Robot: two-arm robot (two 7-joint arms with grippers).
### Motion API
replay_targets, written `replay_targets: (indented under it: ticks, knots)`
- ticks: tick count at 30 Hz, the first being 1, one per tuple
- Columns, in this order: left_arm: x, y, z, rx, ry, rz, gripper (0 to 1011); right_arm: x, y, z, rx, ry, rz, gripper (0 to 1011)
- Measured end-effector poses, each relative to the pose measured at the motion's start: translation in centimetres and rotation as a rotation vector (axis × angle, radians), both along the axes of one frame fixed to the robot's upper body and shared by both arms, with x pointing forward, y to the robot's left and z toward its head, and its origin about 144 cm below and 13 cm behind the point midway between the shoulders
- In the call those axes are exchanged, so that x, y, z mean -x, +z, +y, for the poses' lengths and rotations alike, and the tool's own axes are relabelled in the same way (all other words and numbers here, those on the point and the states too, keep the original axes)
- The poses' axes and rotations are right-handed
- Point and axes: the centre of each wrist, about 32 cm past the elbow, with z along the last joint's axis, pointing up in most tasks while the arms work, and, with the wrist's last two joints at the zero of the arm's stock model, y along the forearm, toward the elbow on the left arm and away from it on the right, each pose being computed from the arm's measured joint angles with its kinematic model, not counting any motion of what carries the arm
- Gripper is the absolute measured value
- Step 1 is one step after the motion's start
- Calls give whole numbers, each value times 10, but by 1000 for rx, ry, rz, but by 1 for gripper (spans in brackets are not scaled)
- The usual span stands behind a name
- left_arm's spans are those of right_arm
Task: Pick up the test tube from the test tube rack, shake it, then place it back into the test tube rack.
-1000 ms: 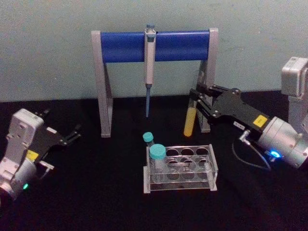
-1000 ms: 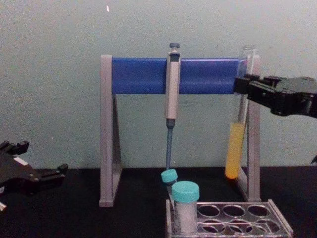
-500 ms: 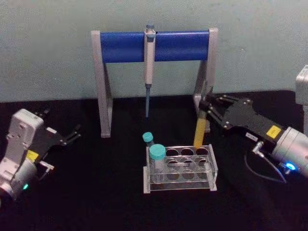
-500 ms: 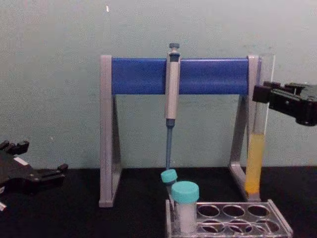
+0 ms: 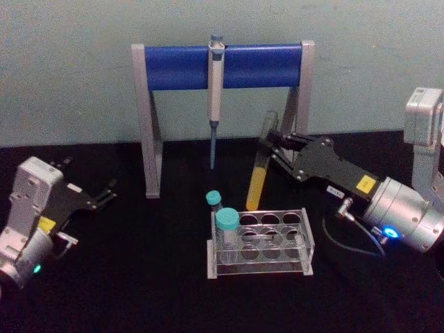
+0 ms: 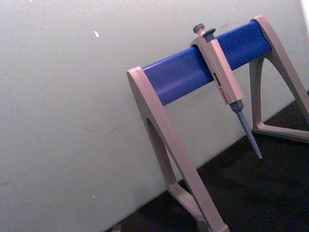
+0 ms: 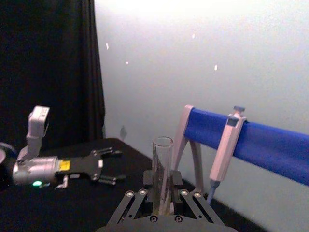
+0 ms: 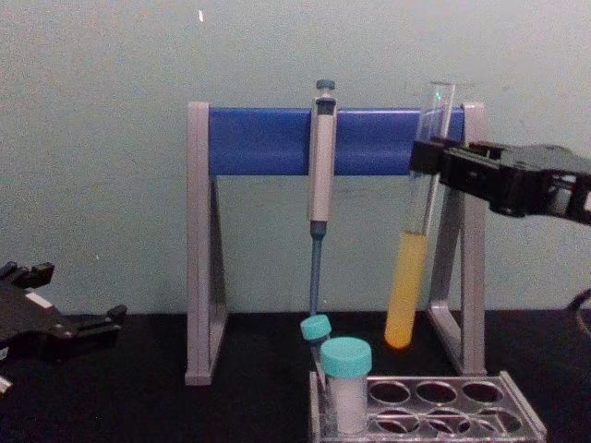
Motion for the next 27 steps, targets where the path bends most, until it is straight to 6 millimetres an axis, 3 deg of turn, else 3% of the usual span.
replay_targets:
  ticks: [12, 27]
  knots:
    - [0, 0, 0, 0, 0, 0, 1001, -11, -2, 1, 10, -89, -46, 228]
    - [0, 0, 0, 0, 0, 0, 1001, -2, -1, -11, 63, -154, -53, 228]
